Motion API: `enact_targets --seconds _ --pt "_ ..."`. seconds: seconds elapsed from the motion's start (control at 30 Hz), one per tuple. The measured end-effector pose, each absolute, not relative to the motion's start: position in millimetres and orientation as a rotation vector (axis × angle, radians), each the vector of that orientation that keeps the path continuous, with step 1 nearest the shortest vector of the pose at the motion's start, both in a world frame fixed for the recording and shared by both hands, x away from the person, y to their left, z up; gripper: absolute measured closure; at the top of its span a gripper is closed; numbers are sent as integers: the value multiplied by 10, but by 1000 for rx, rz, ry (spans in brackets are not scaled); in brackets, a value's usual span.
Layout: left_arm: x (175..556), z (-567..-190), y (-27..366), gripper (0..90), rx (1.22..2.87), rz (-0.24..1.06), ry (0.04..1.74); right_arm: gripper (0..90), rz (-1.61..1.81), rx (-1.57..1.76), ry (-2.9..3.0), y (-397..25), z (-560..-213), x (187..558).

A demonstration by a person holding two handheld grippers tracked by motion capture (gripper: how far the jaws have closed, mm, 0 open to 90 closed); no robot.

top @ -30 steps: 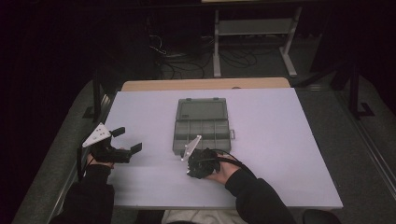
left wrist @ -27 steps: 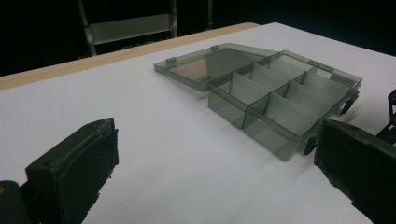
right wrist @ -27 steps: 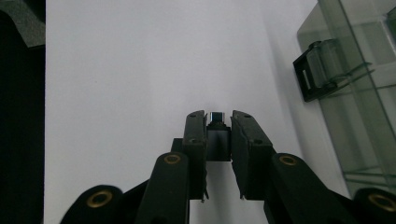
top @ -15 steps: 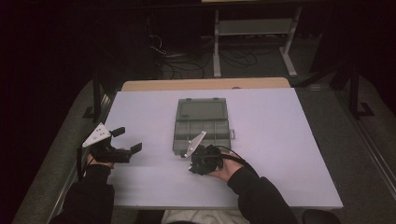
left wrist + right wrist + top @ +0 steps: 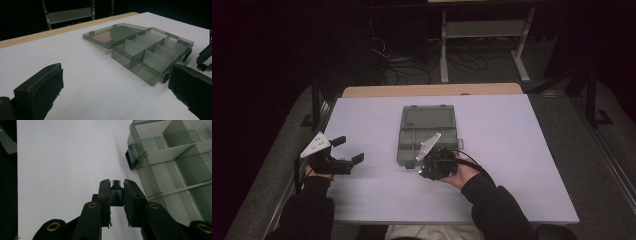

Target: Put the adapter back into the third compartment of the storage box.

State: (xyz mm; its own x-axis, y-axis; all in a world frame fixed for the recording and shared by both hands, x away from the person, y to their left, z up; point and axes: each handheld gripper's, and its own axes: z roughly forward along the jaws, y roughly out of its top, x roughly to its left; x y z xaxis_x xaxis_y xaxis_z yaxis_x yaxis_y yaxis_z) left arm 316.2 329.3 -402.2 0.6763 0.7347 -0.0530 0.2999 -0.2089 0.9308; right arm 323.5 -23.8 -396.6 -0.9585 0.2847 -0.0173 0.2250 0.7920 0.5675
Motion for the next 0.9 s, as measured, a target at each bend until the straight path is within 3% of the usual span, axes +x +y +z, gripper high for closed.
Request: enact_targets --seconds 0.9 --pt "3162 -4022 3293 0 1793 493 827 749 863 442 2824 -402 -3682 3410"
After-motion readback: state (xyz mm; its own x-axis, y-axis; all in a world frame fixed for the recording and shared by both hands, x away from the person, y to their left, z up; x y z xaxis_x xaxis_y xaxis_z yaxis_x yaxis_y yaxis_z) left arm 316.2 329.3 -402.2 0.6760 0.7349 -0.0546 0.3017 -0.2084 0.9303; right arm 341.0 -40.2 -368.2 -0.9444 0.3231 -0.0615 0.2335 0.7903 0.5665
